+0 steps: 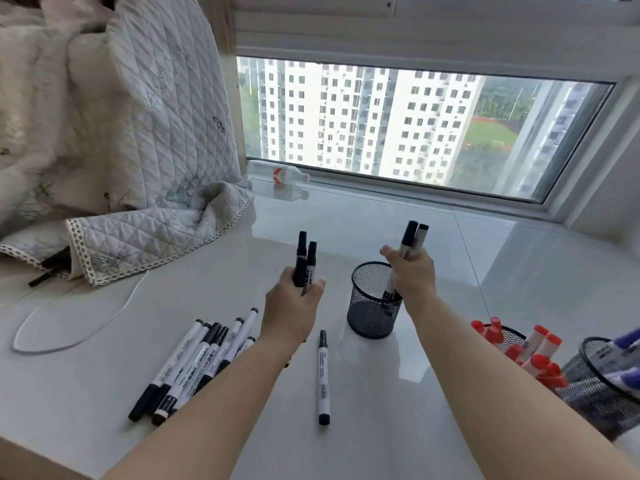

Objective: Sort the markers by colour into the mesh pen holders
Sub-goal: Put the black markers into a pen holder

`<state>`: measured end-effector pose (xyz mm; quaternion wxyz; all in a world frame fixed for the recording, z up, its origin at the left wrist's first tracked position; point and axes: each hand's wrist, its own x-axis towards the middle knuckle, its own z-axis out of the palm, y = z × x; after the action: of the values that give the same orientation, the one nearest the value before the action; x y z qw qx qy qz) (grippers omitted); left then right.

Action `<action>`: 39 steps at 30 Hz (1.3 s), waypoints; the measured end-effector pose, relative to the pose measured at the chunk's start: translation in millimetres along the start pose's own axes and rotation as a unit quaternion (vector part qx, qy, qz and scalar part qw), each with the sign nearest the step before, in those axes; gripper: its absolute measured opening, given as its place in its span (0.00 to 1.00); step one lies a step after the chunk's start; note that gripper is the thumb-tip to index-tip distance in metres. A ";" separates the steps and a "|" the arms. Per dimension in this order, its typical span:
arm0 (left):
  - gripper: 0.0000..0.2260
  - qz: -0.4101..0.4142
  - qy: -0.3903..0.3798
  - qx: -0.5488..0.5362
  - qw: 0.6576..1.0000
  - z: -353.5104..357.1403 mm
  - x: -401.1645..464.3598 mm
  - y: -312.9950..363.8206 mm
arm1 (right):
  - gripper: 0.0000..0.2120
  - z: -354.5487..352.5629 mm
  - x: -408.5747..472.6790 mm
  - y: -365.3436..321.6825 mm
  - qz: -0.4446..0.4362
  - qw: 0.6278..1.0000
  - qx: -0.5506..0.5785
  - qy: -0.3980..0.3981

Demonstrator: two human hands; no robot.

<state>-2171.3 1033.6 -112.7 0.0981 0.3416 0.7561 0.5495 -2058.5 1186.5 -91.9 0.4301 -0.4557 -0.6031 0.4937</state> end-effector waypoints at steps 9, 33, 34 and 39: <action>0.08 0.023 0.005 -0.071 0.997 8.2 -17.5 19.8 | 0.08 -11.9 -36.5 14.1 0.008 0.999 -0.034 0.010; 0.07 -0.056 0.028 -0.321 0.945 36.4 -47.7 89.1 | 0.05 -45.2 -129.0 10.1 -0.009 0.998 -0.057 -0.002; 0.06 -0.065 0.019 -0.309 0.949 40.9 -50.9 84.0 | 0.05 -44.1 -129.7 9.8 -0.012 0.998 -0.058 0.000; 0.06 -0.071 -0.013 -0.240 0.968 59.9 -66.9 58.9 | 0.08 -38.7 -130.4 13.6 -0.022 0.998 -0.059 0.008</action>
<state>-2065.9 1047.1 -97.6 0.2255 0.2607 0.6227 0.7024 -1991.3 1068.7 -108.8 0.4179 -0.4705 -0.6381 0.4437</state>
